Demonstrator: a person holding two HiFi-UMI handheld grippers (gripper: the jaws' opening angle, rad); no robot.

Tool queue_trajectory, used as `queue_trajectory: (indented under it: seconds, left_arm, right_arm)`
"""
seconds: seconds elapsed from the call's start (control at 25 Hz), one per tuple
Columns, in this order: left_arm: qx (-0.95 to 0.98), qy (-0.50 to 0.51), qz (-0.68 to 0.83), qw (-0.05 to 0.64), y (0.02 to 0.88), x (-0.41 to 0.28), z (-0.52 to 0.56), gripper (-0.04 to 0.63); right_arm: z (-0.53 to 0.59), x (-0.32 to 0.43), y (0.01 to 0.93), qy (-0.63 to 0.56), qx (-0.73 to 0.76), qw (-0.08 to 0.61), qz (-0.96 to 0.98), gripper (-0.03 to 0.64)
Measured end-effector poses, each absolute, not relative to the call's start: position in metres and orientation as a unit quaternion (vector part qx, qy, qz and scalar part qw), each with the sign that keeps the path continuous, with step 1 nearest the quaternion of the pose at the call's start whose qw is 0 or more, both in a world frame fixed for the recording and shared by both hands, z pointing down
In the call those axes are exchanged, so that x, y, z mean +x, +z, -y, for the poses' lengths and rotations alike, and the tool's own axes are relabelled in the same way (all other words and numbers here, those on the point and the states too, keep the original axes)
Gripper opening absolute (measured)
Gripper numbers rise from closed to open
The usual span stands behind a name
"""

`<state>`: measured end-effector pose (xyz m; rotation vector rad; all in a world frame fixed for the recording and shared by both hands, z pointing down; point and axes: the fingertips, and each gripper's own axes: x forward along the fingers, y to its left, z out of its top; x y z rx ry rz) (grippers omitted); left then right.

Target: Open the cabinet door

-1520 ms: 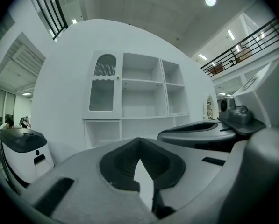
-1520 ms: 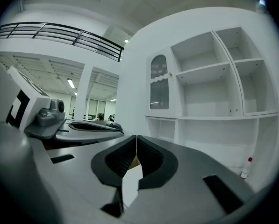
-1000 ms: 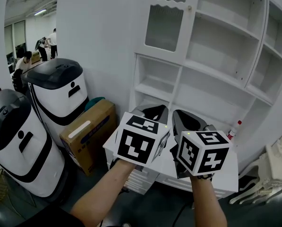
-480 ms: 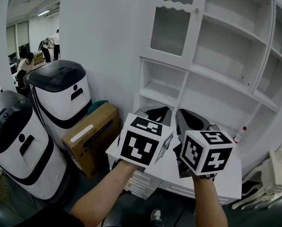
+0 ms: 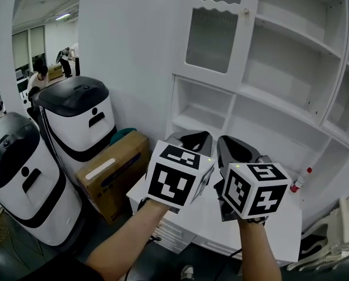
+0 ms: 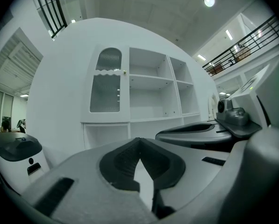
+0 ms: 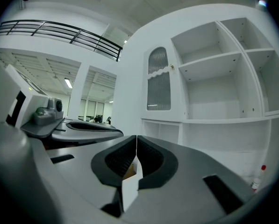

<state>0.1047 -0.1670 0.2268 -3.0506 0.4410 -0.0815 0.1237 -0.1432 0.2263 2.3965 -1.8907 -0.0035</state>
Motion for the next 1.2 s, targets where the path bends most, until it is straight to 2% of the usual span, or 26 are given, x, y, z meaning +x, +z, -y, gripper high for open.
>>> queue_trajectory:
  seconds: [0.68, 1.2]
  left_arm:
    - [-0.984, 0.002, -0.172, 0.043, 0.198, 0.230, 0.195, 0.008]
    - [-0.964, 0.063, -0.222, 0.132, 0.140, 0.280, 0.213, 0.008]
  right_arm:
    - [0.166, 0.250, 0.202, -0.013, 0.758, 0.028, 0.651, 0.021]
    - [0.186, 0.301, 0.158, -0.052, 0.720, 0.000, 0.692, 0.021]
